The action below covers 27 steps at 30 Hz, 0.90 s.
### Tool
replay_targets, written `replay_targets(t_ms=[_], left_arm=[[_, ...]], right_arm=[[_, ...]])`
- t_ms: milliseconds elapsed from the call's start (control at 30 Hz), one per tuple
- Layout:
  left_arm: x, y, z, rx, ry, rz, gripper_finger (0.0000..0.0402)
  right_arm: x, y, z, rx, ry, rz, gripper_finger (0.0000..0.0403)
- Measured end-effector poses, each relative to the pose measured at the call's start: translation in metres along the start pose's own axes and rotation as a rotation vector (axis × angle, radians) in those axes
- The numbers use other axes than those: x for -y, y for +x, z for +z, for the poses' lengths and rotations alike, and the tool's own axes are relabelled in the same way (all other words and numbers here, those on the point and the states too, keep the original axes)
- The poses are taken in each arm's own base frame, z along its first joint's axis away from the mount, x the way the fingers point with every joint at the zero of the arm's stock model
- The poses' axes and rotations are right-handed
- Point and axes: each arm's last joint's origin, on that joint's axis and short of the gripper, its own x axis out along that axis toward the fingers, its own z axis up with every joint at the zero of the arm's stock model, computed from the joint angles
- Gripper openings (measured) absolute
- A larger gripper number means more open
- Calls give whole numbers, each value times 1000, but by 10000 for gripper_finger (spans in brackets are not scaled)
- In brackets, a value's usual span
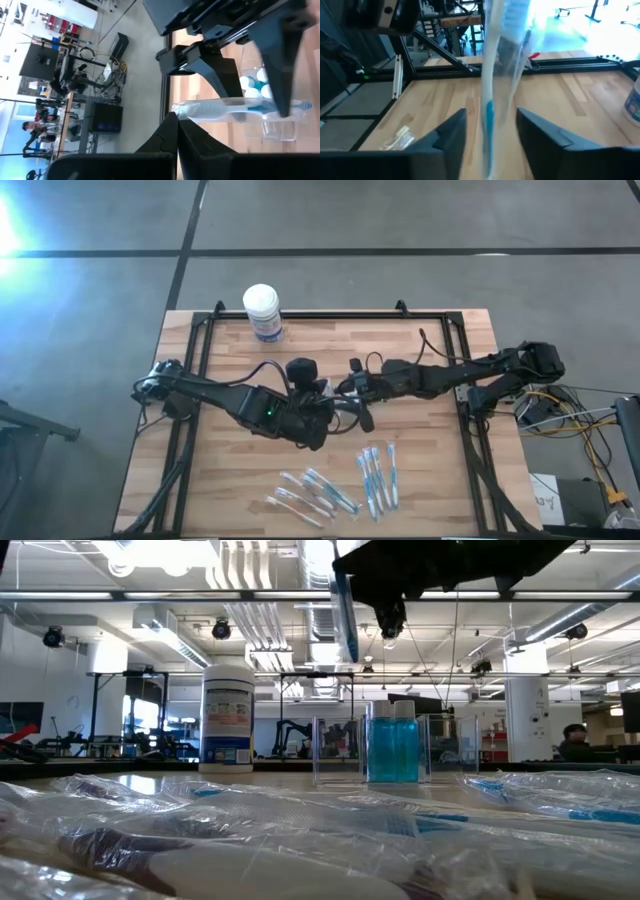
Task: Pick & Place toothbrushing station
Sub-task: Put the blue toothbrush into the transparent organizer
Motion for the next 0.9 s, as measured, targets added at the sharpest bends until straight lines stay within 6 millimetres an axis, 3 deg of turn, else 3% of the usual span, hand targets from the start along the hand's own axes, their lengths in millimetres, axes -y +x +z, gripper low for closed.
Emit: replay_targets(t_ms=[233,633,900], left_arm=[[1,0,0,5,-8,-16,0],[2,-3,0,6,-41,-16,35],[3,-26,-1,63,-36,-37,83]], right_arm=[[0,0,0,0,-80,0,23],[0,-1,-1,-4,-101,-1,14],[0,-8,0,9,-121,-8,12]])
